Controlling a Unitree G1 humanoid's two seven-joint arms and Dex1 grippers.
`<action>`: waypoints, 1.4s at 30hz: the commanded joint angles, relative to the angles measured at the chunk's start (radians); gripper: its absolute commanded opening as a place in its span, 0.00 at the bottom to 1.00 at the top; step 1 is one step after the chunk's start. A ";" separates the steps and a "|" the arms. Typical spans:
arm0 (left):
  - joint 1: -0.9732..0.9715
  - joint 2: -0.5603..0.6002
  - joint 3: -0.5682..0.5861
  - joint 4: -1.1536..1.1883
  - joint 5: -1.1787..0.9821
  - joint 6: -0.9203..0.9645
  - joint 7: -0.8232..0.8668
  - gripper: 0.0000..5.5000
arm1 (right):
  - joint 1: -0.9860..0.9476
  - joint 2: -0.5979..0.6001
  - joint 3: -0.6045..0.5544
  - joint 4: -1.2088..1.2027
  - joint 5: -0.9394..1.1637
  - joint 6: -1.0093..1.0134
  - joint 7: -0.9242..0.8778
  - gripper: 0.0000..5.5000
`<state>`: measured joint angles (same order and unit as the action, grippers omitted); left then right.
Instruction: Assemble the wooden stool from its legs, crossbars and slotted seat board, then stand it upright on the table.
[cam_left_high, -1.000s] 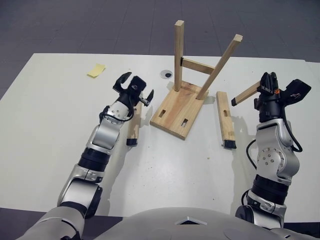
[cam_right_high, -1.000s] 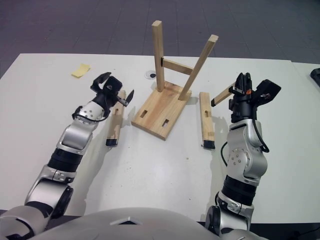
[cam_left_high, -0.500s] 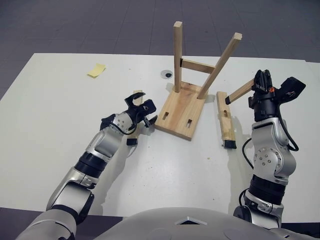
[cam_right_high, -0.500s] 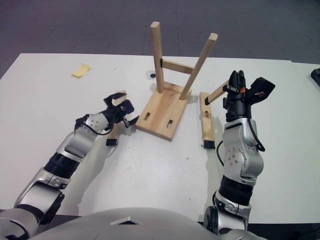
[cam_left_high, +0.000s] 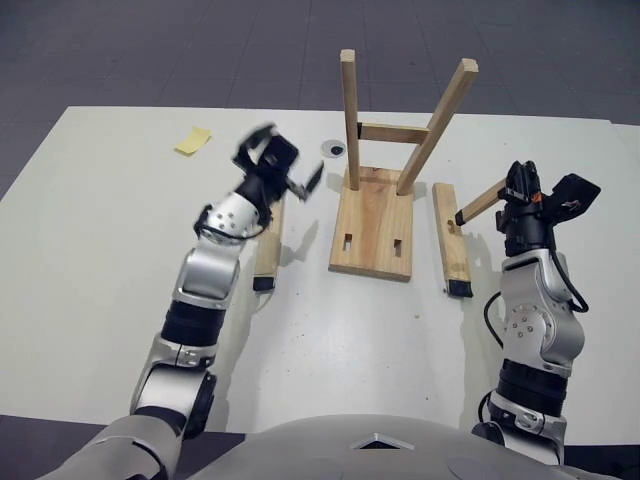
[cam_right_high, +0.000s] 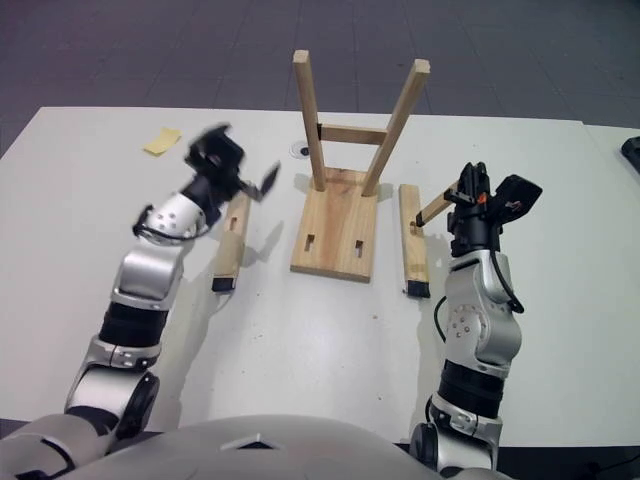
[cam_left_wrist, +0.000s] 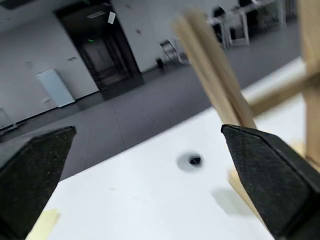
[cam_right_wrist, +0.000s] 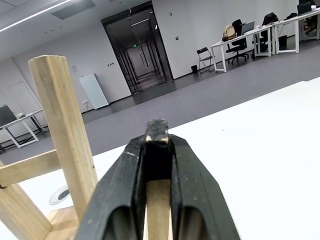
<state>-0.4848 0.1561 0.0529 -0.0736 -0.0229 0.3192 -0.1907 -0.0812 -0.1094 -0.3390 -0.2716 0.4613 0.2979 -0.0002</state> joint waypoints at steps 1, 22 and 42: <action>-0.055 -0.081 0.183 0.039 -0.135 0.037 0.141 0.98 | 0.005 0.015 0.006 0.041 -0.007 -0.027 0.012 0.08; -0.046 -0.101 0.143 0.075 -0.142 0.000 0.199 0.98 | -0.007 0.006 0.022 0.158 -0.057 -0.083 0.024 0.08; -0.028 -0.102 0.099 -0.032 -0.110 -0.001 0.248 0.98 | 0.171 0.020 0.163 0.214 -0.255 -0.156 0.035 0.08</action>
<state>-0.5210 0.0521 0.1586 -0.0938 -0.1423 0.3179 0.0532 -0.0024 -0.1096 -0.1901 -0.1456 0.2270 0.0851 0.0368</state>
